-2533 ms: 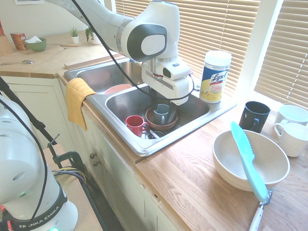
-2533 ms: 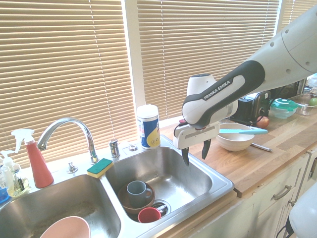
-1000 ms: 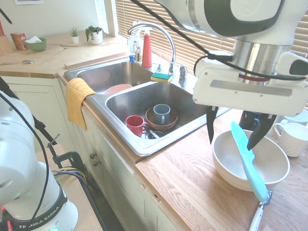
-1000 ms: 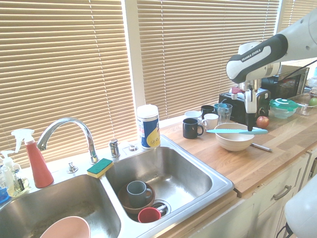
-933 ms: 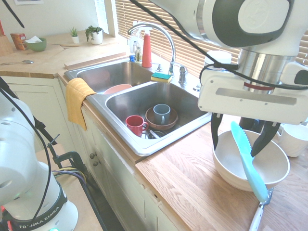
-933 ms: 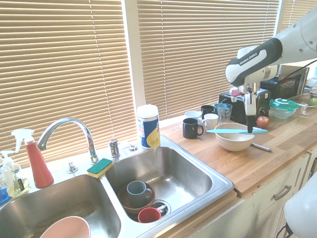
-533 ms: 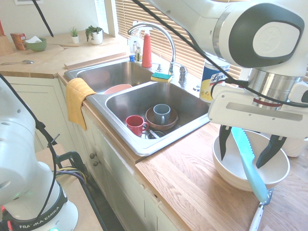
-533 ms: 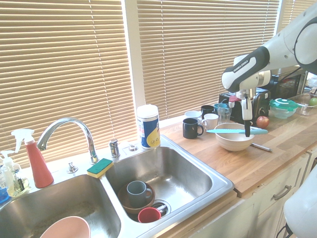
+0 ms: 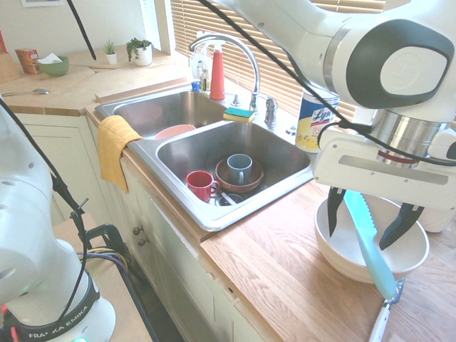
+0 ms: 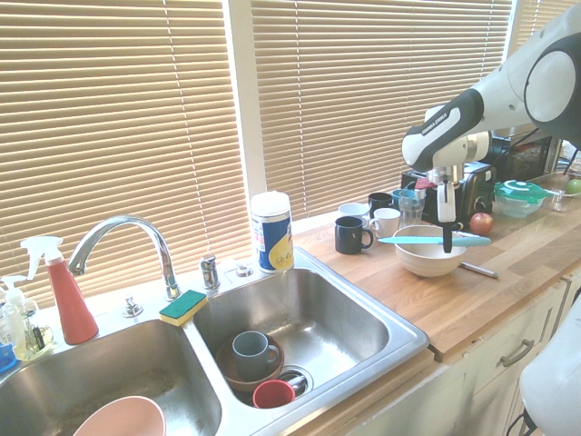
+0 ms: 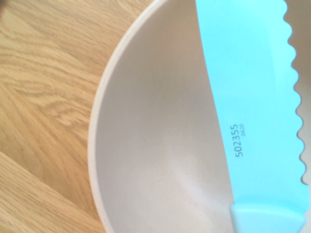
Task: Put the knife into the sink
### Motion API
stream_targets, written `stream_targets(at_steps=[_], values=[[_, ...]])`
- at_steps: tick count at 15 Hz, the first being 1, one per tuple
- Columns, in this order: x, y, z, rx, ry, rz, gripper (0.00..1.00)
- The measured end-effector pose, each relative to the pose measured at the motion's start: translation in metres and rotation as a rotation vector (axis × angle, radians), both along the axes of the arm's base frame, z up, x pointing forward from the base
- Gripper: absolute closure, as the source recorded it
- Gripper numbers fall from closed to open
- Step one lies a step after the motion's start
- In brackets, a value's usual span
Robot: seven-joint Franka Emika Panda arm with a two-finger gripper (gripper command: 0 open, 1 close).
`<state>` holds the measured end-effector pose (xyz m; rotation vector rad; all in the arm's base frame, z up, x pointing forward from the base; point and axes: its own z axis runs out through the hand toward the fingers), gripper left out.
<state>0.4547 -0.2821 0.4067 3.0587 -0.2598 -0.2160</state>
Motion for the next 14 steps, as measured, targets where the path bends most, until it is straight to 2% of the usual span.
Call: stream_targets(at_steps=[14], values=[[-0.0017, -0.0060, -0.0089, 0.009, 0.011, -0.033, 1.00]])
